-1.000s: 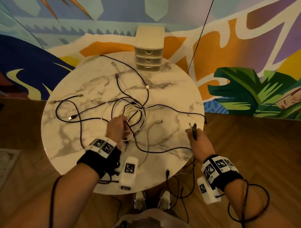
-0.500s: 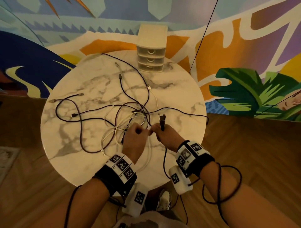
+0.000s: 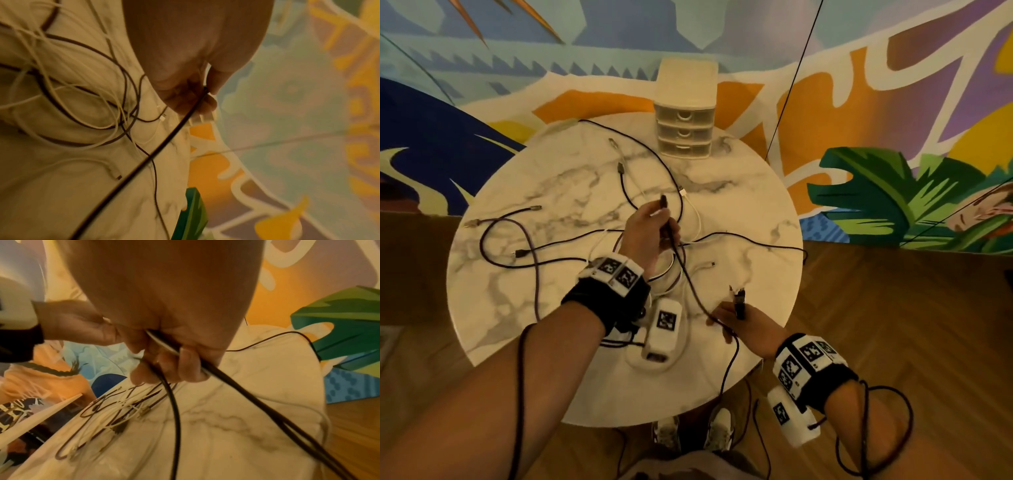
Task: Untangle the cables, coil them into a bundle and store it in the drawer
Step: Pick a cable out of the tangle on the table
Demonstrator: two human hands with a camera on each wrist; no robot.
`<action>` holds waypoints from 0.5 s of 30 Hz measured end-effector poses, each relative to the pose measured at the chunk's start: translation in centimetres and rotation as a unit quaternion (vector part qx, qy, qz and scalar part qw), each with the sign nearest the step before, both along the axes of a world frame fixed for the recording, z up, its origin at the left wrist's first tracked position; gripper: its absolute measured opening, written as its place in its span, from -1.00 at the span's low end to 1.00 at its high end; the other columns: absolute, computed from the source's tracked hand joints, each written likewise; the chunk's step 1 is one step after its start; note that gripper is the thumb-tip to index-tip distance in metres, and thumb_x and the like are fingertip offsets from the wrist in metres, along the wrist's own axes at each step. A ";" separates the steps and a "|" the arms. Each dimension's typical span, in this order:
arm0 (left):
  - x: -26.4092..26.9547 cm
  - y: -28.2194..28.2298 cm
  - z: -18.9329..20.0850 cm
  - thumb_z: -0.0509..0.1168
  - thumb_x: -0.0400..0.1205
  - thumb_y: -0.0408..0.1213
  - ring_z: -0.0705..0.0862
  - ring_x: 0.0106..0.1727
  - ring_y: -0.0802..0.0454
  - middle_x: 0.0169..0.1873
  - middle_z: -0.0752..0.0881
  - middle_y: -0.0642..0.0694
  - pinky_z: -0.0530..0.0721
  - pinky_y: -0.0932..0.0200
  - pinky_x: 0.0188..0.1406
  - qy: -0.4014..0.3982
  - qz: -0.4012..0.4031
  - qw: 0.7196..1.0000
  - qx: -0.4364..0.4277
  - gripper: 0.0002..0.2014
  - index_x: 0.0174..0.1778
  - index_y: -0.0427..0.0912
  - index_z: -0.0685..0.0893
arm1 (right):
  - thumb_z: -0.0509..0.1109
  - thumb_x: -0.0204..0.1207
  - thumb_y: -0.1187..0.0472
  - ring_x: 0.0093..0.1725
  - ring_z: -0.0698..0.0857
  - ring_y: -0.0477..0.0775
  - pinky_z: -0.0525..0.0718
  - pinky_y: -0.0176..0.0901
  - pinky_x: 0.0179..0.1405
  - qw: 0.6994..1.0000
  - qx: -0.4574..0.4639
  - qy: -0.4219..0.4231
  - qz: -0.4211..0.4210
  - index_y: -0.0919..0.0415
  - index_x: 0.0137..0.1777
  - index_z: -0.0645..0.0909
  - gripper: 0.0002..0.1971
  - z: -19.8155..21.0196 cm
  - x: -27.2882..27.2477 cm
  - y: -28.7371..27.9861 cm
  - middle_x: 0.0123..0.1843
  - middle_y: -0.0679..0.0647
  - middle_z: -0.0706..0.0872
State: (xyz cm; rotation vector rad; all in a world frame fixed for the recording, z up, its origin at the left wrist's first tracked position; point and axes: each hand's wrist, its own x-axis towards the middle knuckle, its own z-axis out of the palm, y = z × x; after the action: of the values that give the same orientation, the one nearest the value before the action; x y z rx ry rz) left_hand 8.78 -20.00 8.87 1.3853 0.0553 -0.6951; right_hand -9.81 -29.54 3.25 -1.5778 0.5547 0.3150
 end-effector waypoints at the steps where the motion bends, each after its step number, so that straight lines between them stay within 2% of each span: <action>1: -0.8 -0.3 0.5 0.14 0.69 -0.42 0.60 -0.45 -0.05 -0.44 0.66 -0.15 0.60 0.16 -0.39 -0.030 -0.027 0.999 0.015 -0.90 0.06 -0.21 0.53 | 0.12 0.72 0.28 -0.52 0.52 -0.26 0.45 -0.43 -0.32 1.000 0.008 0.000 -0.026 0.38 0.03 0.60 -0.76 0.2 0.2 -0.2 -0.35 0.06 0.57; 2: -1.8 -0.5 0.8 0.16 0.68 -0.43 0.64 -0.38 -0.08 -0.42 0.70 -0.16 0.61 0.07 -0.25 -0.051 -0.055 0.997 0.021 -0.88 0.08 -0.18 0.53 | 0.11 0.72 0.26 -0.44 0.56 -0.26 0.47 -0.46 -0.29 0.999 0.005 -0.005 -0.040 0.38 0.14 0.60 -0.74 0.6 0.4 -0.5 -0.28 0.09 0.63; 3: -3.0 -0.6 1.2 0.19 0.67 -0.43 0.68 -0.31 -0.11 -0.39 0.74 -0.16 0.61 0.01 -0.14 -0.067 -0.082 0.994 0.030 -0.87 0.08 -0.15 0.52 | 0.10 0.73 0.21 -0.37 0.56 -0.20 0.48 -0.47 -0.28 0.999 -0.015 -0.013 -0.036 0.30 0.23 0.59 -0.71 1.3 0.9 -0.7 -0.20 0.09 0.69; 5: -5.3 -0.9 1.8 0.23 0.65 -0.44 0.73 -0.22 -0.13 -0.30 0.78 -0.21 0.63 0.00 -0.11 -0.088 -0.132 0.987 0.036 -0.86 0.04 -0.12 0.48 | 0.06 0.74 0.14 -0.40 0.44 -0.12 0.40 -0.48 -0.47 0.998 -0.043 -0.034 -0.037 0.10 0.29 0.58 -0.70 2.9 1.8 -1.2 -0.07 0.06 0.74; 7: -6.7 -1.3 2.0 0.24 0.64 -0.47 0.72 -0.24 -0.08 -0.20 0.77 -0.30 0.64 0.16 -0.32 -0.116 -0.162 0.979 0.028 -0.89 0.00 -0.20 0.47 | 0.06 0.72 0.18 -0.43 0.38 -0.09 0.27 -0.36 -0.54 0.996 -0.017 -0.050 -0.066 0.04 0.15 0.63 -0.71 4.6 2.6 -1.5 -0.07 0.08 0.75; 9: -7.0 -1.7 2.1 0.29 0.62 -0.43 0.68 -0.19 0.03 -0.12 0.75 -0.25 0.58 0.36 -0.34 -0.186 -0.174 0.965 0.058 -0.91 -0.01 -0.23 0.52 | 0.07 0.65 0.28 -0.43 0.37 -0.07 0.18 -0.24 -0.48 0.995 0.013 -0.054 -0.079 0.05 -0.07 0.67 -0.68 5.7 2.7 -1.8 -0.20 0.10 0.73; 10: -6.8 -1.9 2.0 0.34 0.60 -0.38 0.65 -0.16 0.08 -0.10 0.73 -0.19 0.55 0.45 -0.31 -0.239 -0.179 0.950 0.093 -0.91 -0.02 -0.21 0.57 | 0.08 0.62 0.30 -0.44 0.36 -0.07 0.18 -0.22 -0.47 0.996 0.016 -0.054 -0.075 0.06 -0.16 0.68 -0.66 6.1 2.5 -1.8 -0.28 0.09 0.69; 12: -6.5 -1.9 1.7 0.40 0.55 -0.29 0.58 -0.12 0.09 -0.10 0.70 -0.10 0.48 0.41 -0.20 -0.338 -0.204 0.905 0.157 -0.90 -0.04 -0.12 0.66 | 0.10 0.65 0.25 -0.49 0.36 -0.10 0.21 -0.28 -0.50 0.997 0.001 -0.052 -0.060 0.13 -0.24 0.69 -0.65 6.2 2.1 -1.9 -0.39 0.08 0.61; 14: -6.7 -1.9 1.5 0.39 0.55 -0.24 0.56 -0.06 0.04 -0.12 0.67 -0.01 0.44 0.36 -0.09 -0.393 -0.252 0.867 0.176 -0.87 0.00 -0.09 0.72 | 0.08 0.70 0.24 -0.60 0.38 -0.21 0.27 -0.42 -0.58 0.996 -0.013 -0.061 -0.064 0.19 -0.28 0.64 -0.61 6.2 1.9 -1.8 -0.45 0.09 0.56; 15: -7.1 -2.0 1.4 0.37 0.57 -0.23 0.54 -0.04 0.05 -0.13 0.65 0.04 0.39 0.44 -0.08 -0.409 -0.277 0.851 0.179 -0.84 0.05 -0.08 0.73 | 0.06 0.72 0.27 -0.65 0.40 -0.23 0.30 -0.48 -0.60 0.995 -0.022 -0.068 -0.068 0.17 -0.28 0.59 -0.63 6.2 1.8 -1.8 -0.47 0.10 0.55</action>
State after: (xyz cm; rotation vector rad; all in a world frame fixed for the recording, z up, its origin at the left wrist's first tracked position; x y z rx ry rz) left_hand 1.66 -21.95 10.30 1.9927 -0.9723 -0.5142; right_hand -7.98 -31.31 9.49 -1.5824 0.5624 0.0913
